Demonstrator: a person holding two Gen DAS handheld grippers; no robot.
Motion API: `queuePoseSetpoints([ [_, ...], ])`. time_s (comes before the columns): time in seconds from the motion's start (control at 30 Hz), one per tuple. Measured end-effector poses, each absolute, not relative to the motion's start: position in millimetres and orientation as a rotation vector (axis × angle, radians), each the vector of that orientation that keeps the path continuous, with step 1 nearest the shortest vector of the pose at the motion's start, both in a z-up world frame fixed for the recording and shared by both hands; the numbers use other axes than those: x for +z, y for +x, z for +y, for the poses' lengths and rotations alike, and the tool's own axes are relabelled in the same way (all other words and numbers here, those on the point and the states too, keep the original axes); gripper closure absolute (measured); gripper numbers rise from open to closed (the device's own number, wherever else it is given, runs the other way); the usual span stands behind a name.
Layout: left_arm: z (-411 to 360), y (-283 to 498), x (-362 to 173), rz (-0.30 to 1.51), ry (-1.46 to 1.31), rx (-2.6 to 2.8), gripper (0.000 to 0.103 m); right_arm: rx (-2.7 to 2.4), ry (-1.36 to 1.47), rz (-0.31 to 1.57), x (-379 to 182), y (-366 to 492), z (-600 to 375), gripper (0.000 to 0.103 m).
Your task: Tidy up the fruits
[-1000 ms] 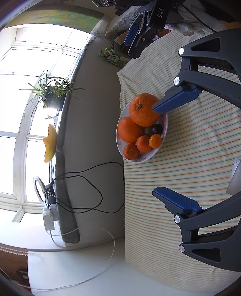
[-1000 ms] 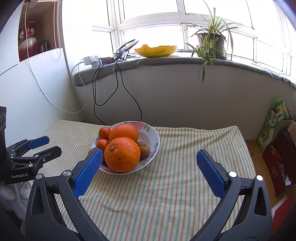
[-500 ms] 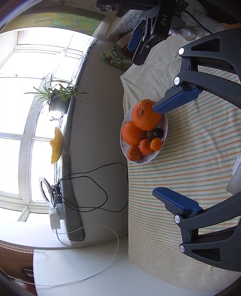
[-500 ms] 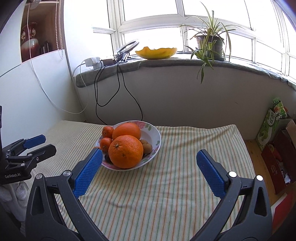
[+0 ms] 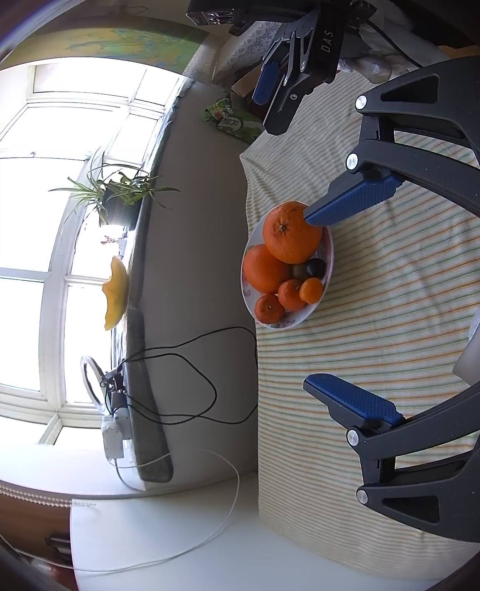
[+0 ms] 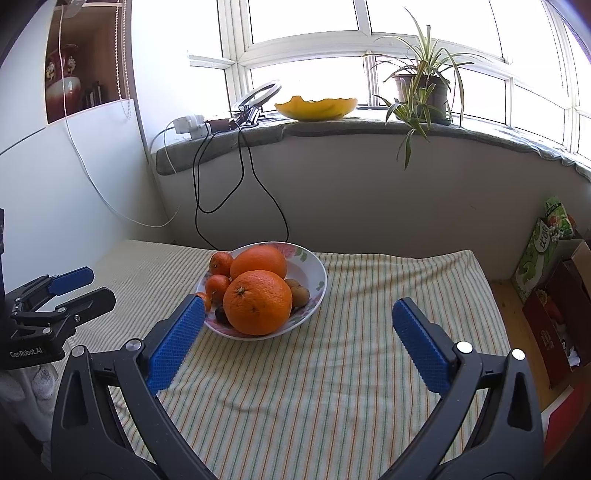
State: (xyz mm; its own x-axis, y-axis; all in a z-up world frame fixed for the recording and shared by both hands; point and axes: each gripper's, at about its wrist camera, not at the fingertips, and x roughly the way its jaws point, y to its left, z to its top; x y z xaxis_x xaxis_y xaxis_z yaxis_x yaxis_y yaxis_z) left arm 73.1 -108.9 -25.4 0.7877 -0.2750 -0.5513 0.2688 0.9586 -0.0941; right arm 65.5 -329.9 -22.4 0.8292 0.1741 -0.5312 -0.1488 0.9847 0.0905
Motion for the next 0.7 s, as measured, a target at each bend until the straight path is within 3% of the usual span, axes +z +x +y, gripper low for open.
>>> queuePoseSetpoints([
  [0.7,-108.3,75.9,-28.0,0.598,-0.009,-0.288,0.021,0.161,0.049,0.581,-27.8,67.6,-330.5,0.000],
])
